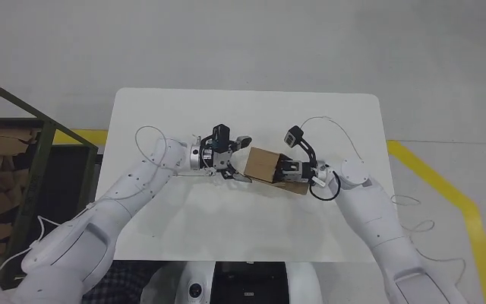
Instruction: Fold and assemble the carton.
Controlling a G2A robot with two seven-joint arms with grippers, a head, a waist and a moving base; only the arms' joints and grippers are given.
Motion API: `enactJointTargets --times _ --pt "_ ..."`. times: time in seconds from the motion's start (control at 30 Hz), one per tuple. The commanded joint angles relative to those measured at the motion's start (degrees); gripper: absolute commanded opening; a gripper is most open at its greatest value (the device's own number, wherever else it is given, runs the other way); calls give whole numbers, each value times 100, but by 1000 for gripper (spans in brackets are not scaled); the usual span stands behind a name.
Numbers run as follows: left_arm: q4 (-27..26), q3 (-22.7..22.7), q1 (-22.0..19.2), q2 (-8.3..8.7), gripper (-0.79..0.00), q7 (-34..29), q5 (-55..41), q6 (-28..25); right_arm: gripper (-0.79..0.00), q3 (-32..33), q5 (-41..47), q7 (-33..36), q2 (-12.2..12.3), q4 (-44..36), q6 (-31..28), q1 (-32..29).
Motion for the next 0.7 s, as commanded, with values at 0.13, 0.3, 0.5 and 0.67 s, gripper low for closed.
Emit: enactJointTargets --times 0.13,0.3,0.5,0.67 --pt "-307 -43 55 217 0 254 103 0 -785 49 -84 -110 46 -389 186 -81" --pt "-726 -47 123 459 0 320 134 0 -785 163 -246 -166 123 -832 486 -204" --pt "-1172 222 154 724 0 320 -229 0 -785 208 -253 -185 174 -1076 614 -363" --pt "-1332 578 -25 852 0 320 -568 0 -785 52 -177 -189 150 -958 561 -338"
